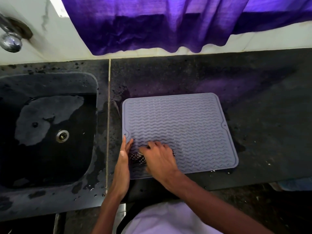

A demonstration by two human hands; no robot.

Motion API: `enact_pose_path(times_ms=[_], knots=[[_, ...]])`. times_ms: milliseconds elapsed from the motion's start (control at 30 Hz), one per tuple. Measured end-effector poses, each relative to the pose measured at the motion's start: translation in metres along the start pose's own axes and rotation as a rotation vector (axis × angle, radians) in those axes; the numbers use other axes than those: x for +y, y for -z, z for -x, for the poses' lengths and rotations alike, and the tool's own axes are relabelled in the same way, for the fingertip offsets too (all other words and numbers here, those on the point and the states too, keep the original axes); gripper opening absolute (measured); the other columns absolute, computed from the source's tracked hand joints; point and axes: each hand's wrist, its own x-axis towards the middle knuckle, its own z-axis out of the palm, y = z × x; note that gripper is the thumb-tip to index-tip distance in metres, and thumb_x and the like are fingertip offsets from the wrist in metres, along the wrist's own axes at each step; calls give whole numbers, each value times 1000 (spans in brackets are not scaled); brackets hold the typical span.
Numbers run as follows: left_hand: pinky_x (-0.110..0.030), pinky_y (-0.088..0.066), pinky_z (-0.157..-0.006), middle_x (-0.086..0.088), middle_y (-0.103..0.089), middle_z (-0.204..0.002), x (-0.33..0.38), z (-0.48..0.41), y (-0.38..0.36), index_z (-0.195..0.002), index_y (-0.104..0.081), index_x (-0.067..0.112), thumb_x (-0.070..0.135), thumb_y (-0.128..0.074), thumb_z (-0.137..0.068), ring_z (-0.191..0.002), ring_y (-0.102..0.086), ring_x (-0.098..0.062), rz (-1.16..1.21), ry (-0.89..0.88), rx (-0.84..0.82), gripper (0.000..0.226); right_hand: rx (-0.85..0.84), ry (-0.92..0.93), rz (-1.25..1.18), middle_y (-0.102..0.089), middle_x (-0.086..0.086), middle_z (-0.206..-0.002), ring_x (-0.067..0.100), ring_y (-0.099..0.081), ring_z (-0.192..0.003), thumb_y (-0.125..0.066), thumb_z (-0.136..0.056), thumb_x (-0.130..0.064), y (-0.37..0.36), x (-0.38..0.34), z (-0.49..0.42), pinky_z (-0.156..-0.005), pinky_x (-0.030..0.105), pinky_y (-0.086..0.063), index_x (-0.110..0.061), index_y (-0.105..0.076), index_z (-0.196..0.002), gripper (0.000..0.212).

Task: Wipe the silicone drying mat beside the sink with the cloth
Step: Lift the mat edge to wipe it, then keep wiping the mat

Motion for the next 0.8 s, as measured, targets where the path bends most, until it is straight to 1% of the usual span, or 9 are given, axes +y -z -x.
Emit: enact_pose_path(times_ms=[133, 267, 333, 433, 467, 533, 633, 700, 800], knots=[[-32, -21, -123, 15, -37, -158, -2, -1, -1, -147, -27, 51, 86, -28, -86, -146, -34, -2, 4, 6, 1, 70, 14, -58, 21, -63, 4, -118, 27, -59, -112, -69, -78, -16, 8, 45, 15, -91, 41, -47, -27, -60, -122, 46], [-27, -21, -122, 11, -38, -158, 1, -3, 0, -146, -27, 52, 87, -28, -85, -145, -35, -2, -1, 13, 10, 71, -45, -170, 72, -62, -5, -122, 21, -60, -113, -69, -77, -23, 30, 111, 41, -92, 38, -51, -36, -57, -125, 51], [-25, -21, -122, 13, -39, -157, 2, -3, 0, -147, -26, 50, 88, -29, -84, -145, -35, -1, -5, 16, 9, 73, -72, -268, 86, -63, -7, -121, 18, -62, -109, -68, -80, -27, 43, 145, 56, -89, 38, -52, -38, -57, -123, 46], [-19, -22, -120, 21, -41, -153, 2, -1, -1, -150, -24, 47, 88, -29, -84, -144, -35, 1, -12, 16, 0, 78, -84, -452, 83, -66, -7, -111, 20, -66, -98, -64, -85, -37, 58, 187, 72, -79, 36, -53, -40, -61, -117, 32], [-17, -23, -120, 21, -40, -153, 3, -1, -1, -150, -24, 47, 88, -29, -84, -144, -35, 1, -9, 17, 0, 77, -83, -498, 88, -67, -5, -108, 22, -67, -96, -62, -86, -40, 60, 194, 74, -76, 36, -52, -40, -62, -116, 30], [-20, -23, -120, 18, -40, -155, 4, -1, -1, -150, -24, 48, 88, -28, -84, -144, -35, 1, -5, 20, 1, 78, -88, -533, 144, -68, -3, -106, 24, -67, -95, -61, -86, -37, 61, 197, 73, -75, 36, -52, -39, -63, -114, 28], [-24, -22, -120, 14, -41, -155, 6, -3, 1, -155, -20, 40, 92, -29, -79, -143, -37, 2, 18, 45, 2, 92, -52, -412, 252, -67, -3, -104, 21, -66, -96, -62, -85, -25, 60, 170, 67, -78, 36, -54, -33, -63, -113, 29], [-23, -22, -119, 15, -43, -154, 7, -5, 3, -157, -18, 37, 96, -30, -74, -142, -37, 4, 41, 72, -7, 103, -13, -287, 124, -67, -4, -106, 21, -65, -98, -65, -80, -21, 57, 133, 62, -81, 35, -55, -34, -62, -115, 37], [-20, -25, -116, 20, -47, -148, 10, -8, 6, -159, -16, 36, 101, -33, -65, -138, -40, 7, 73, 103, -9, 115, -2, -91, -63, -65, -2, -111, 22, -62, -104, -71, -72, -21, 44, 66, 43, -86, 36, -52, -34, -61, -118, 49]])
